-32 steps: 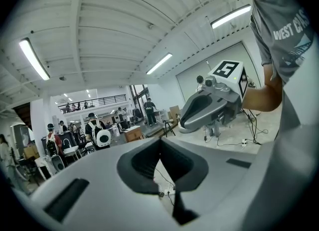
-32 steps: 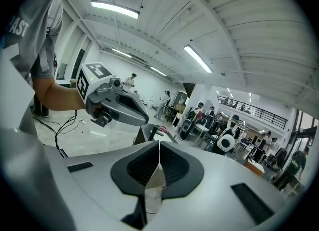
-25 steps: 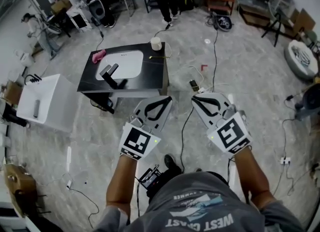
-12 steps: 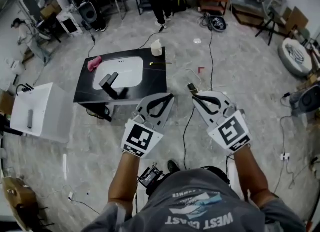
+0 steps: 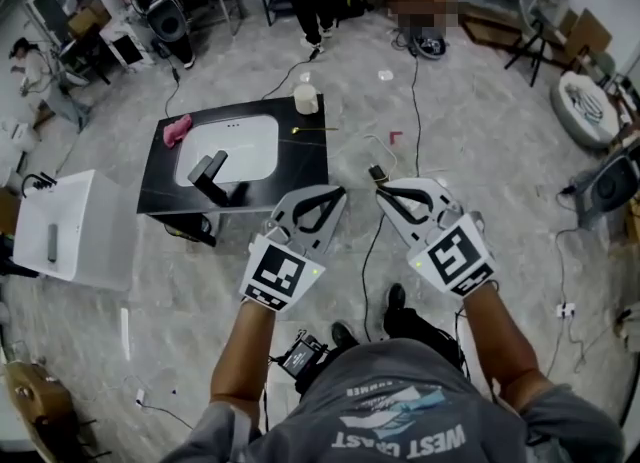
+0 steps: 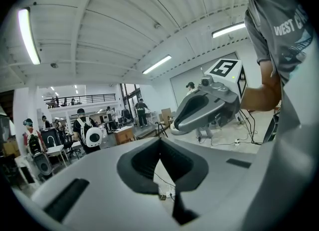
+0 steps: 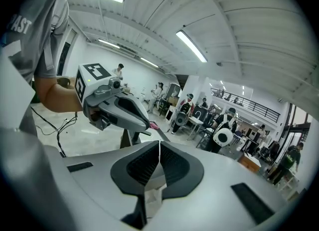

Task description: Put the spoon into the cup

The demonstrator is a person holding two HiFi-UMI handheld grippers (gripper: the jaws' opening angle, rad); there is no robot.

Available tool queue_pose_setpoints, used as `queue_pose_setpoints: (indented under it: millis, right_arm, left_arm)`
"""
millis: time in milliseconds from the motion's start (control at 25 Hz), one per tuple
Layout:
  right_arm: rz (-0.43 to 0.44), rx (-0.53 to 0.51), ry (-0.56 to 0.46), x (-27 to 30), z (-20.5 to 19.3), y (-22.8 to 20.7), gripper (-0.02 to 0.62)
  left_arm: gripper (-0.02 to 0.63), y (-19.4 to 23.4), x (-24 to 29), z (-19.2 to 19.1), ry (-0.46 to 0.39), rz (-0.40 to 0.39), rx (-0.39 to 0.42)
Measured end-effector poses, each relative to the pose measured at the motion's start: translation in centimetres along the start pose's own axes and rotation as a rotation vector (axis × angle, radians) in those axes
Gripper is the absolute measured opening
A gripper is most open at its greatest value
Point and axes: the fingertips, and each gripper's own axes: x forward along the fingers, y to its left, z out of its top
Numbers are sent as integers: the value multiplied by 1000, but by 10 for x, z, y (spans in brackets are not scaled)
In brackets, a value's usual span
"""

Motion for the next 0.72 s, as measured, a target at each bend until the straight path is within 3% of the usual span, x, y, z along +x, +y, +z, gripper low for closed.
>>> queue_pose_setpoints:
  millis: [400,600,720]
  right_arm:
    - [100,0,-71,32,-17,-56,32]
    - [167,-70,-73,57,-48,-99,32]
    - [197,-75,-106,58,-43,-118,32]
  left_arm:
    - [3,44,43,-4,79,120,-13]
    - [3,61,92,-17,55,205,-77]
    - [3,68,104,-10,101,230,-62]
